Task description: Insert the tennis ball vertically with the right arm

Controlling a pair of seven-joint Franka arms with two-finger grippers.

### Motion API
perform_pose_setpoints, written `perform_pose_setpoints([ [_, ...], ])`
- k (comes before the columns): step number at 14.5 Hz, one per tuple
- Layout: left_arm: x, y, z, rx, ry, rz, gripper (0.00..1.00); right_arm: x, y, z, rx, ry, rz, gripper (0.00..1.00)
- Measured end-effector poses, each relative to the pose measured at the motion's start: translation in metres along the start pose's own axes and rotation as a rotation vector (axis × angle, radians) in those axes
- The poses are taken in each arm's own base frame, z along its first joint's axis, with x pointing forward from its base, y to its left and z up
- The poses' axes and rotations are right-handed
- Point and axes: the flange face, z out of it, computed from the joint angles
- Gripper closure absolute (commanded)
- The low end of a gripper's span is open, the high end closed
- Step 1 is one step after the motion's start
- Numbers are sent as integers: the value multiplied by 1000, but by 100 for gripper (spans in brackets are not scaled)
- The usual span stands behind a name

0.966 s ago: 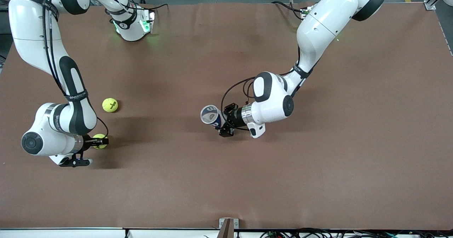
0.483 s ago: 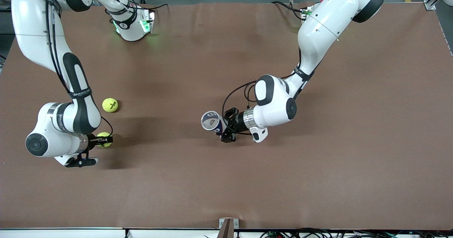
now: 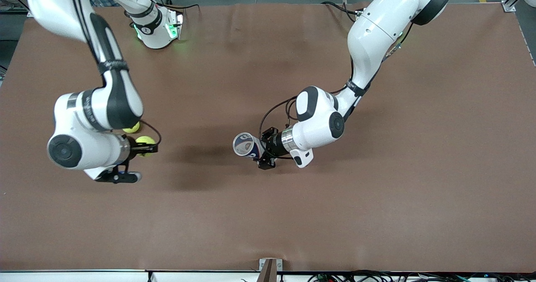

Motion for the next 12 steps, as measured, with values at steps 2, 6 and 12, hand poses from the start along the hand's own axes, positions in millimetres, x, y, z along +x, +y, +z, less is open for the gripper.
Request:
perform_pose_setpoints([
  [2,-2,-1,1,1,0,-1,37,-23,-50,-22,30,29,73,62],
  [6,-8,-3,3,4,-2,-2,37,-61,-132,-46,91,57,209,62],
  [12,-14,-7,7,7,-1,8,37,-72,-189,-53,241,105,350,62],
])
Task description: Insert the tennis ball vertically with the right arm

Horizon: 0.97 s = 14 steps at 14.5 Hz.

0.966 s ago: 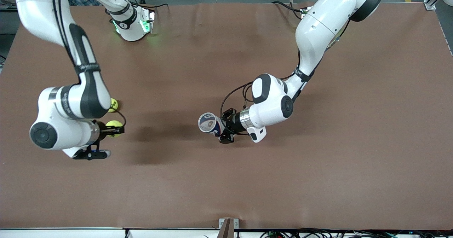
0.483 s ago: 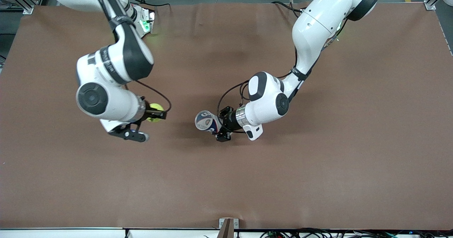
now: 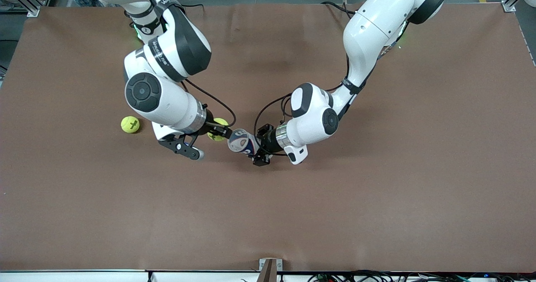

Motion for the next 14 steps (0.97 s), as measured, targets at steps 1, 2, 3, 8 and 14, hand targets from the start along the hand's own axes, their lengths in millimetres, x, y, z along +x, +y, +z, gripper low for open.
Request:
perform_pose_setpoints([
  [1,0,0,0,-1,0,0,37,0,-4,6,7,4,15,62],
  [2,0,1,0,-1,1,0,37,1,-6,13,7,3,22,62],
  [3,0,1,-1,-2,1,0,37,3,-7,20,6,2,28,62],
  [8,3,3,-3,-7,5,-14,37,11,-12,32,31,23,67,62],
  [14,4,4,-3,-10,6,-15,37,2,-27,44,73,34,95,39],
])
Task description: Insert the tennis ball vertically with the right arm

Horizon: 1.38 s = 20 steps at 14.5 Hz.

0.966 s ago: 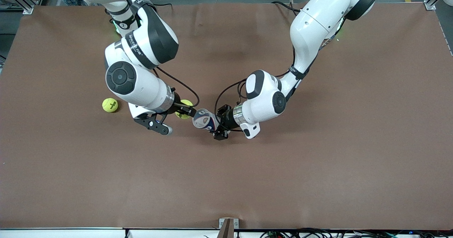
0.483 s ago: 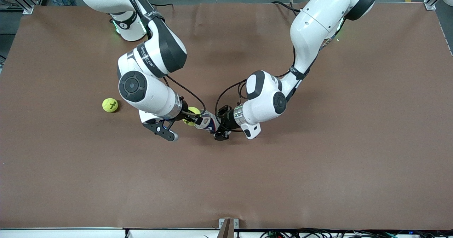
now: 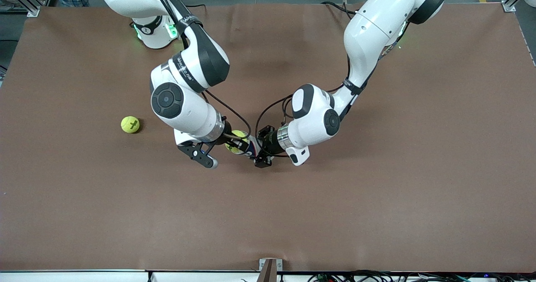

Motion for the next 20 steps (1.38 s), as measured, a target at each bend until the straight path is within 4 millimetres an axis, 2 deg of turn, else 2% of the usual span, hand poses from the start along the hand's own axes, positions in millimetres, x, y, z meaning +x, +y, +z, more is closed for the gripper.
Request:
perform_pose_setpoints([
  [1,0,0,0,0,0,-1,37,0,0,1,0,-1,2,1],
  [4,1,1,-1,-3,2,-2,37,1,-1,1,2,0,3,0],
  [8,0,2,-1,-4,0,-1,37,8,1,-16,-6,1,5,0],
  [10,-1,2,-2,-5,0,0,36,26,16,-37,-23,-9,-31,0],
  [11,-1,2,-2,-5,0,0,34,41,30,-52,-38,-23,-76,0],
  [13,-1,2,-2,-6,-1,0,32,76,76,-83,-94,-89,-156,0],
  [16,-1,2,-2,-6,-1,1,29,149,166,-114,-183,-120,-269,0],
  [18,-1,2,-2,-6,-1,1,29,194,236,-113,-214,-150,-350,0],
  [20,-1,2,-2,-6,0,1,29,223,293,-96,-202,-177,-378,0],
])
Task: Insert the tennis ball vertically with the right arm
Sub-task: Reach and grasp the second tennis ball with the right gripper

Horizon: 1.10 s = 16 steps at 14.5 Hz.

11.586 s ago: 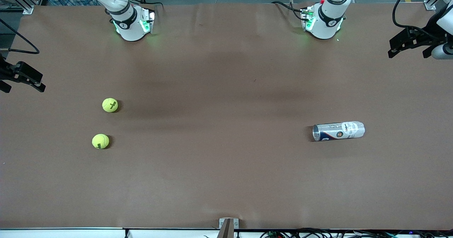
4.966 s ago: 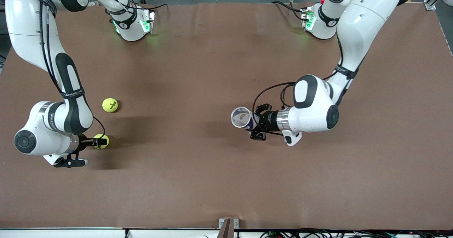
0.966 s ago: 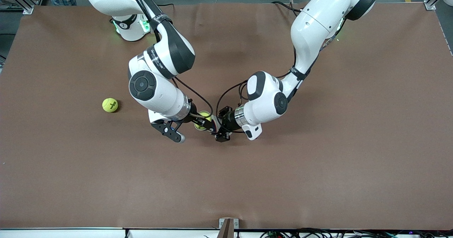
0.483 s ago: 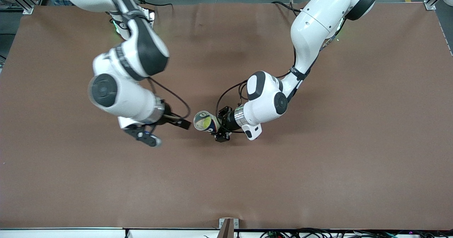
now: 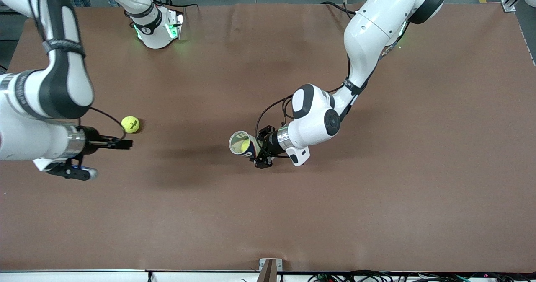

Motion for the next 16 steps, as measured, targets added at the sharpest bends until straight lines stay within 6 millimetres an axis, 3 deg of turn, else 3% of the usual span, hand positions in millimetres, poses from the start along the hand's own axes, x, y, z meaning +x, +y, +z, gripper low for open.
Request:
perform_pose_setpoints([
  [2,0,0,0,0,0,0,29,0,35,41,-6,0,-2,0],
  [6,0,0,0,-1,0,0,28,-26,45,111,-76,-13,-28,0],
  [9,0,0,0,-1,0,0,28,-43,48,141,-85,-40,-31,0],
  [16,0,0,0,-1,0,0,26,-57,63,192,-109,-19,-32,0],
])
